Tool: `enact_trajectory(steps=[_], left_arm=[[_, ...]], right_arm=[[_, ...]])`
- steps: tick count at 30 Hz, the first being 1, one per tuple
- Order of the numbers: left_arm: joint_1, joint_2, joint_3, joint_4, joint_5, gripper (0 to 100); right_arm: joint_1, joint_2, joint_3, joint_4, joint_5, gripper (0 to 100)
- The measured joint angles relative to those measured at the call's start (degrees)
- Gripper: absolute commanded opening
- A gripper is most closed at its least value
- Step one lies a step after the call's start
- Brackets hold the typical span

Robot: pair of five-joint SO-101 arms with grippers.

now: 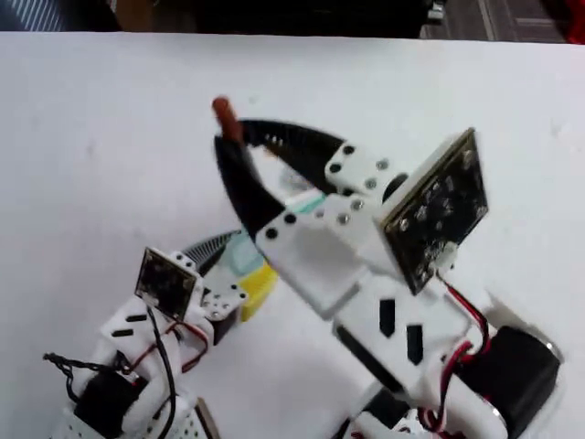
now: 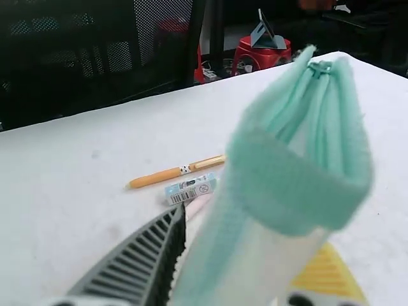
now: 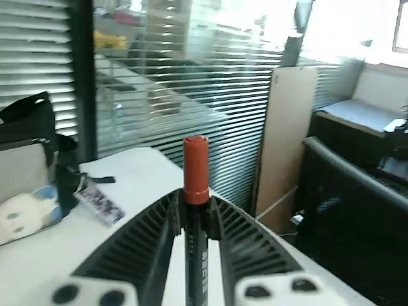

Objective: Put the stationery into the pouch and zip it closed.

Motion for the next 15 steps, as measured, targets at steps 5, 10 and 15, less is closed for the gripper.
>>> enact_trajectory(steps=[5,10,15], left_arm=[[-2.8,-0.3,0.0,0.0,0.0,24],[-2.8,-0.4,0.0,0.0,0.0,24],[-2.8,-0.4,0.0,0.0,0.0,24]], right_arm=[[-2.2,-2.7,2.6,3.0,0.0,1.6],[-2.0,-1.9,10.5,-1.6,0.0,1.6],[-1.8,-1.8,15.2,-10.4,-0.1,1.6]])
